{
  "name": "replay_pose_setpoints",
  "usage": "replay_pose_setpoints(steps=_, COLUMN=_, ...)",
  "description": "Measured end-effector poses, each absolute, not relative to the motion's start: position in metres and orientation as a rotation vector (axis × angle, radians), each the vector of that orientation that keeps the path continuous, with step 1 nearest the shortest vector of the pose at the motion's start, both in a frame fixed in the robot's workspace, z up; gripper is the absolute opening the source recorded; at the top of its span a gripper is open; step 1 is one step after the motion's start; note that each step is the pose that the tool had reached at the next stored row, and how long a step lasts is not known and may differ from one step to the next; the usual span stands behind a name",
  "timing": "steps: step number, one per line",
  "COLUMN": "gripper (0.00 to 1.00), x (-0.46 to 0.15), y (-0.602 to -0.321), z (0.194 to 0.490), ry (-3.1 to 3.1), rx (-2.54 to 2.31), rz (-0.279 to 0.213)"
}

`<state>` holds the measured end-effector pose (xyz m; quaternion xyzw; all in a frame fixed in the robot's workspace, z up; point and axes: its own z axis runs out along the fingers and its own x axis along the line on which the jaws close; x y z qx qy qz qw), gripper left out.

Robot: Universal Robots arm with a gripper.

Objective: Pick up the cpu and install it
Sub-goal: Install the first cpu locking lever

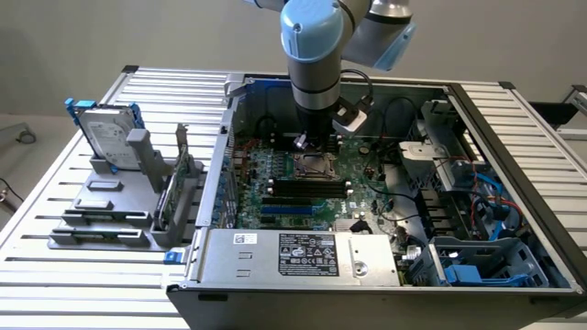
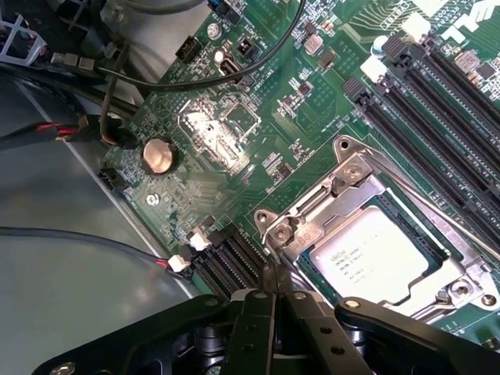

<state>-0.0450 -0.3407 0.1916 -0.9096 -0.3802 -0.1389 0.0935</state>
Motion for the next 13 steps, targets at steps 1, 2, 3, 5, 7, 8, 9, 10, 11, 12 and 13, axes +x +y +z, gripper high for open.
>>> replay_pose_setpoints(steps=1, gripper=0.11, x=-0.0451, y=-0.3407, z=0.1916, ry=-1.127, rx=-2.697, rz=-0.413)
replay_pose_setpoints(steps=2, gripper=0.11, x=-0.0451, y=-0.3406, z=0.1916, ry=-1.126, rx=-2.698, rz=-0.413)
replay_pose_setpoints(steps=3, gripper=0.11, x=-0.045, y=-0.3408, z=0.1916, ry=-1.123, rx=-2.699, rz=-0.414)
replay_pose_setpoints(steps=5, gripper=0.11, x=-0.0451, y=-0.3415, z=0.1916, ry=-1.11, rx=-2.706, rz=-0.415)
replay_pose_setpoints(steps=7, gripper=0.11, x=-0.0451, y=-0.342, z=0.1917, ry=-1.1, rx=-2.71, rz=-0.415)
replay_pose_setpoints(steps=8, gripper=0.11, x=-0.045, y=-0.3421, z=0.1917, ry=-1.095, rx=-2.713, rz=-0.416)
replay_pose_setpoints(steps=9, gripper=0.11, x=-0.045, y=-0.3422, z=0.1916, ry=-1.091, rx=-2.715, rz=-0.416)
replay_pose_setpoints(steps=10, gripper=0.11, x=-0.045, y=-0.3422, z=0.1916, ry=-1.087, rx=-2.717, rz=-0.417)
replay_pose_setpoints(steps=11, gripper=0.11, x=-0.045, y=-0.3423, z=0.1915, ry=-1.084, rx=-2.717, rz=-0.417)
replay_pose_setpoints(steps=12, gripper=0.11, x=-0.045, y=-0.3423, z=0.1914, ry=-1.082, rx=-2.717, rz=-0.418)
replay_pose_setpoints(steps=13, gripper=0.11, x=-0.0451, y=-0.3424, z=0.1913, ry=-1.079, rx=-2.716, rz=-0.419)
